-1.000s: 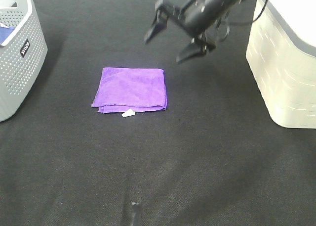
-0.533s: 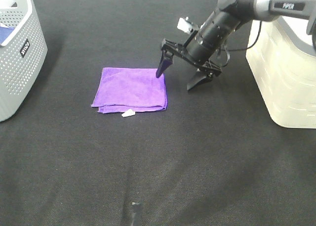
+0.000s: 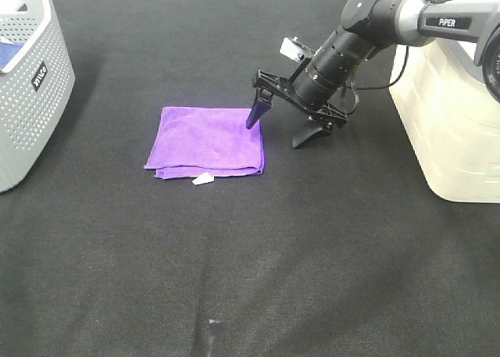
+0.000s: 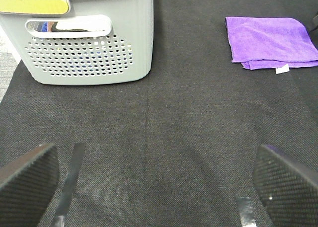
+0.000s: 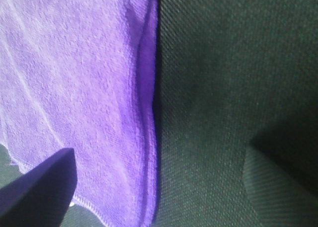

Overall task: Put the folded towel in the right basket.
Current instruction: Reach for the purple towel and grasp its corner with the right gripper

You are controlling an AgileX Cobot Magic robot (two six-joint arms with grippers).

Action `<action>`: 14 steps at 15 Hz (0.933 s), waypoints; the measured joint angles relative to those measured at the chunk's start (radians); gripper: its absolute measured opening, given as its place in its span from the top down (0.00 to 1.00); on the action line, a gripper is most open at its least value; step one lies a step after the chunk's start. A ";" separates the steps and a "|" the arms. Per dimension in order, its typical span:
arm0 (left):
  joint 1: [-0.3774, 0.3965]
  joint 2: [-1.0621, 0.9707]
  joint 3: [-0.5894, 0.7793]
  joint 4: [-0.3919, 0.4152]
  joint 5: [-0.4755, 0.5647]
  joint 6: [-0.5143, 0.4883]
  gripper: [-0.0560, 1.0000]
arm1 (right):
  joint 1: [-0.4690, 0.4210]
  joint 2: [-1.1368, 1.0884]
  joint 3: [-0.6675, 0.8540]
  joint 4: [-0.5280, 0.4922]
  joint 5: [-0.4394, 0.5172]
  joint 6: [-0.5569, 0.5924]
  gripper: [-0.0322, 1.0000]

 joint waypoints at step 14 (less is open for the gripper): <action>0.000 0.000 0.000 0.000 0.000 0.000 0.01 | 0.129 0.111 -0.035 0.184 -0.186 -0.052 0.83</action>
